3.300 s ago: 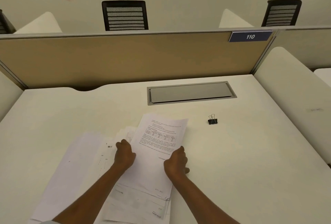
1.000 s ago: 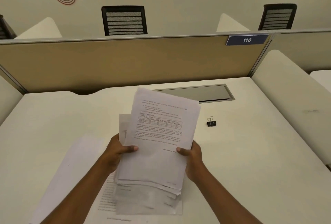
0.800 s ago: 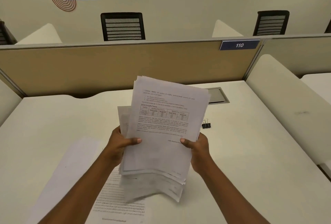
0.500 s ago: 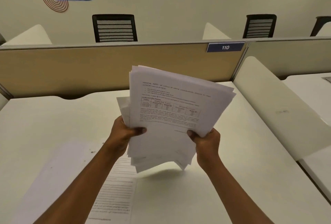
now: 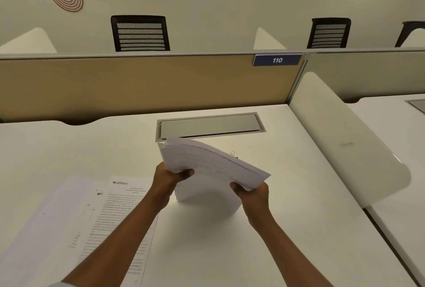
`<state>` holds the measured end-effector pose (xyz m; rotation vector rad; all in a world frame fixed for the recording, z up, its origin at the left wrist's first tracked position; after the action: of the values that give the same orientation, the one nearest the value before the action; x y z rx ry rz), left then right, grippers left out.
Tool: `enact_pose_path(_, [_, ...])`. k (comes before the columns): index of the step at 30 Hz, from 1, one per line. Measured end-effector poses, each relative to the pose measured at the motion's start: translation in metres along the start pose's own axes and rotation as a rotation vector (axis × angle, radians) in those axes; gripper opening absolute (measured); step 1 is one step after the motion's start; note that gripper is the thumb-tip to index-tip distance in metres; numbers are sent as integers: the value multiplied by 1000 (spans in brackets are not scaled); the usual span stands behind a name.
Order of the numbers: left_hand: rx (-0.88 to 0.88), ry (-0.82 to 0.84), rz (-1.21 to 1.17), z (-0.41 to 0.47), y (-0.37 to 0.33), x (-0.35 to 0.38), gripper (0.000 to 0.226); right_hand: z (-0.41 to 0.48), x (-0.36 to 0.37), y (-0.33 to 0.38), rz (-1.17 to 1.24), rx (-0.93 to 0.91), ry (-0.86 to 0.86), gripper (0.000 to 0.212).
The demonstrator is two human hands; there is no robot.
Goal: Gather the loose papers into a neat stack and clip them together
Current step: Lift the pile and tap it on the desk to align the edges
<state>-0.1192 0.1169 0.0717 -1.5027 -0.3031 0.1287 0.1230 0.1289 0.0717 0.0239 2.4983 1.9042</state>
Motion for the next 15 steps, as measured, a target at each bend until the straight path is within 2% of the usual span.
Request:
enact_pose_path(4, [-7,-28,36,8,-3,4,39,10,2,6,-66,28,-65,13])
enact_pose_path(10, [63,-113,74,5,-13,8,33,12,-1,27,-80,-75,-61,29])
enact_pose_path(15, [-32,-65,85,2,12,11,36,21,-1,2,-102,44,4,33])
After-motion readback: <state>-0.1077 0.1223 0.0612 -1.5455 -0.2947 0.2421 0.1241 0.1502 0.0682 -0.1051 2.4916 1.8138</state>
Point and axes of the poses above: each hand's wrist, its own z-axis towards the middle knuckle, its own x-axis out of the palm, y = z × x, the point moved 6 cm from there along z, towards the middle knuckle, and after that the axes turned 9 degrees about x, right-handed, at the moved point
